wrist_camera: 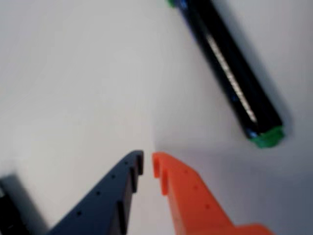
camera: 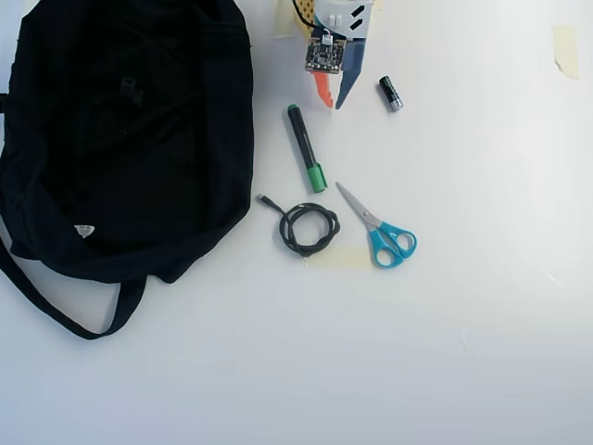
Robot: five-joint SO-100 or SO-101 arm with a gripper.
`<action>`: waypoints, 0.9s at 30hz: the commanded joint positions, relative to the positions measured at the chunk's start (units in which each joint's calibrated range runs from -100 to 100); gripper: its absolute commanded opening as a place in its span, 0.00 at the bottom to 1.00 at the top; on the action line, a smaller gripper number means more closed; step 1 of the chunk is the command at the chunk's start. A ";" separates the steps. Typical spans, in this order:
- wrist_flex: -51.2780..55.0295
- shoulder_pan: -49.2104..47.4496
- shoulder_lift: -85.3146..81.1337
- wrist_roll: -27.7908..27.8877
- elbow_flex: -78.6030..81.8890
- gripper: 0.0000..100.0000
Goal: Put the bike light into the black bag
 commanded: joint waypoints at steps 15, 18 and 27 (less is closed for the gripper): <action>3.70 -0.13 -1.66 0.18 1.10 0.02; 3.70 -0.13 -1.66 0.18 1.10 0.02; 3.70 -0.13 -1.66 0.18 1.10 0.02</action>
